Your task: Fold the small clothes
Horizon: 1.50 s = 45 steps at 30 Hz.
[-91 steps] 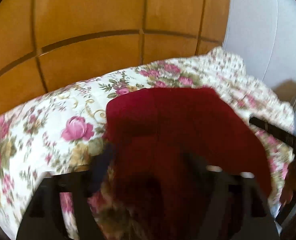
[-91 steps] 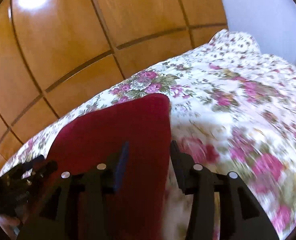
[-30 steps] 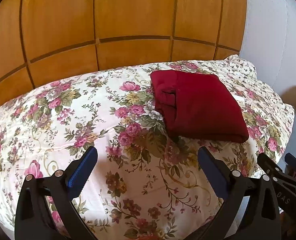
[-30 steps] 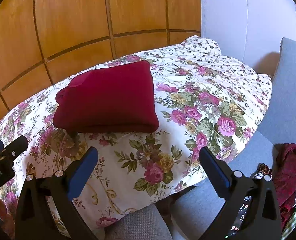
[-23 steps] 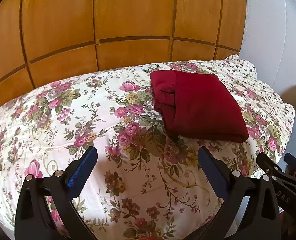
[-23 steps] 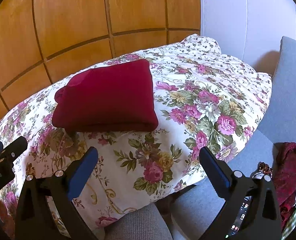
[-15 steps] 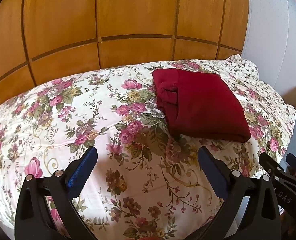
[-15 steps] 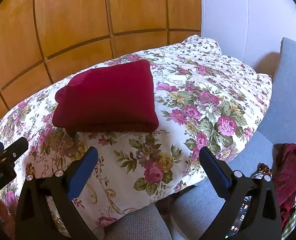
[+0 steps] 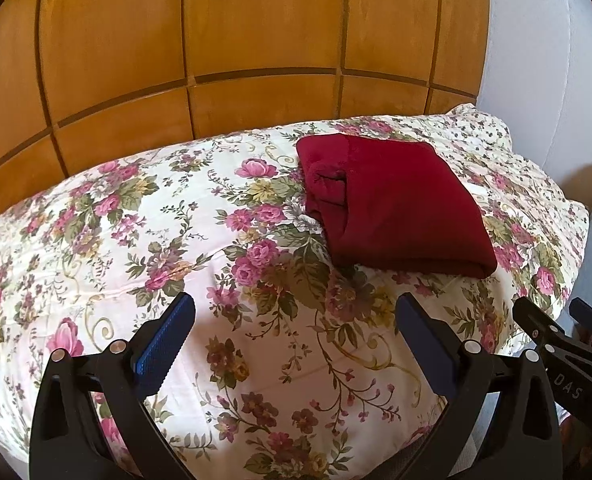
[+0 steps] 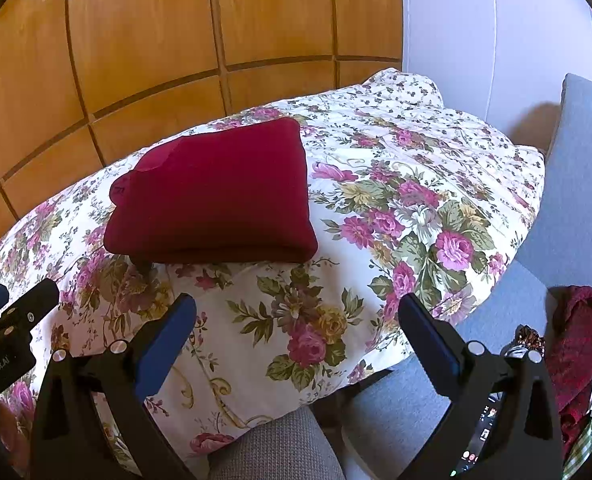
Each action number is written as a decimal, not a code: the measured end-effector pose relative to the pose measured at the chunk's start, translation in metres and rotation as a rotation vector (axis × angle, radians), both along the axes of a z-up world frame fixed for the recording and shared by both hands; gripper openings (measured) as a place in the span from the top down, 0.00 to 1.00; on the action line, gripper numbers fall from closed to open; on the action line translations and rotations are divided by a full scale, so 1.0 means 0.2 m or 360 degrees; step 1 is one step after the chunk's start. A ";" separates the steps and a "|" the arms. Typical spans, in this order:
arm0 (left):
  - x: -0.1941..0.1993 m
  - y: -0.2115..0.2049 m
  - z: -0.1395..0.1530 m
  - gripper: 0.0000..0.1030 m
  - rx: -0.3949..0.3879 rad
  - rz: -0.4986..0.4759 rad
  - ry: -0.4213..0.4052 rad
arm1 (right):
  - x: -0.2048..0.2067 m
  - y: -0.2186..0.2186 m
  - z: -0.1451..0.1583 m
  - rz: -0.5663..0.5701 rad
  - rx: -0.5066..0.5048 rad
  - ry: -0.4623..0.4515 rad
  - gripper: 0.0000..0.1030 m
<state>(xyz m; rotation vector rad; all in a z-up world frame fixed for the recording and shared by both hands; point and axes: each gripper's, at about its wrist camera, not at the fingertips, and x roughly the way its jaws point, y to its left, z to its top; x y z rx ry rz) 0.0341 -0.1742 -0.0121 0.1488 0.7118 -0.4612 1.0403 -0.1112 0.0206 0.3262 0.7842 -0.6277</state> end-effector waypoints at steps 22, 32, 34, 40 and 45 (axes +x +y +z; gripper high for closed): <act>-0.02 -0.02 0.01 0.04 -0.0033 -0.0019 0.0011 | 0.01 -0.01 -0.02 0.0020 0.0034 0.0013 0.02; -0.02 -0.04 0.01 0.04 -0.0048 -0.0054 0.0041 | 0.01 -0.01 -0.02 0.0021 0.0032 0.0008 0.02; -0.03 -0.05 0.01 0.04 -0.0051 -0.0063 0.0044 | 0.01 -0.01 -0.02 0.0017 0.0028 0.0003 0.02; -0.04 -0.05 0.01 0.04 -0.0062 -0.0037 0.0014 | 0.01 -0.01 -0.03 0.0030 0.0039 0.0015 0.02; -0.08 -0.07 0.00 0.04 -0.0010 -0.0037 -0.0052 | 0.01 -0.01 -0.03 0.0034 0.0034 0.0013 0.02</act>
